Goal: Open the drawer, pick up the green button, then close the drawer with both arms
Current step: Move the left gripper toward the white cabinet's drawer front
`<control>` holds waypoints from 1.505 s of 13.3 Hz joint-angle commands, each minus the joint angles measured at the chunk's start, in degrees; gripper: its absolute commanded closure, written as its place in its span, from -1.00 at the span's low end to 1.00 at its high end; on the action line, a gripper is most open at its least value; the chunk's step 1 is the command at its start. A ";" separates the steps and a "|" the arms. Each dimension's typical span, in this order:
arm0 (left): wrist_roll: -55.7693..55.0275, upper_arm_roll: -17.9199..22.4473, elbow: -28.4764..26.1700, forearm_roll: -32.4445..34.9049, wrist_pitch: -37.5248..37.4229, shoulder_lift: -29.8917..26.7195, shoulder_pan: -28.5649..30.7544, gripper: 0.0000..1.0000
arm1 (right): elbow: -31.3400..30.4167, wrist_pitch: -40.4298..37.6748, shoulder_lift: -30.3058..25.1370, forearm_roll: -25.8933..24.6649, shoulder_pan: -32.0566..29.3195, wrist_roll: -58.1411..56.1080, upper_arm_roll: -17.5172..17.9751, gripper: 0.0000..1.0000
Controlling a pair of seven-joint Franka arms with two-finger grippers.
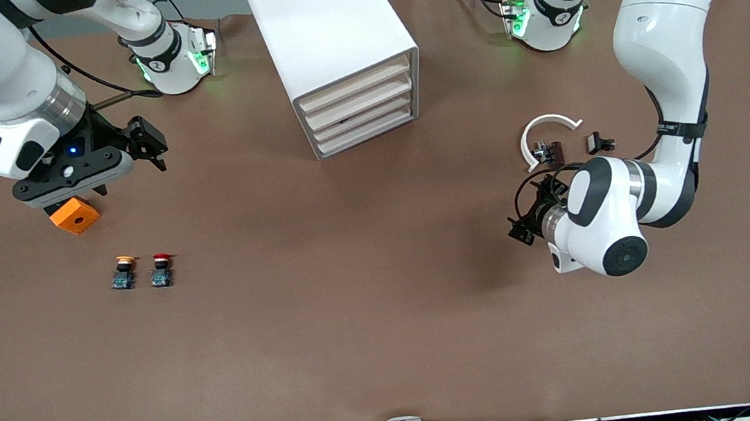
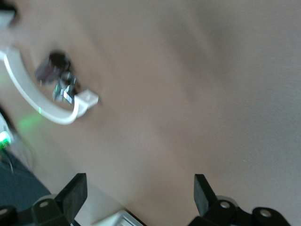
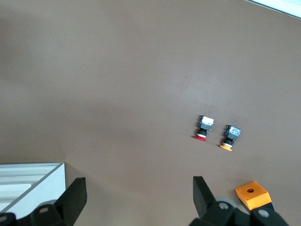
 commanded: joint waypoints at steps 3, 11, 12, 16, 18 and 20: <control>-22.76 0.08 1.21 -7.11 -3.08 1.04 -1.74 -1.00 | 1.67 -0.37 0.53 0.14 0.20 0.08 -0.38 -1.00; -38.77 0.16 0.77 -25.75 -6.60 5.34 -6.66 -1.00 | 1.67 -0.28 0.53 0.14 0.46 -0.01 -0.29 -1.00; -39.92 0.16 0.85 -25.93 -8.51 5.87 -7.98 -1.00 | 1.67 -0.28 0.53 0.14 0.46 -0.01 -0.29 -1.00; -40.02 0.08 0.94 -29.96 -13.10 9.12 -9.57 -1.00 | 1.67 -0.28 0.53 0.14 0.46 -0.01 -0.29 -1.00; -40.11 0.16 0.94 -31.37 -13.10 11.40 -11.15 -1.00 | 1.67 -0.28 0.53 0.06 0.46 -0.01 -0.38 -1.00; -41.42 0.16 0.94 -31.55 -13.01 12.38 -13.34 -1.00 | 1.67 -0.28 0.53 0.06 0.46 -0.01 -0.38 -1.00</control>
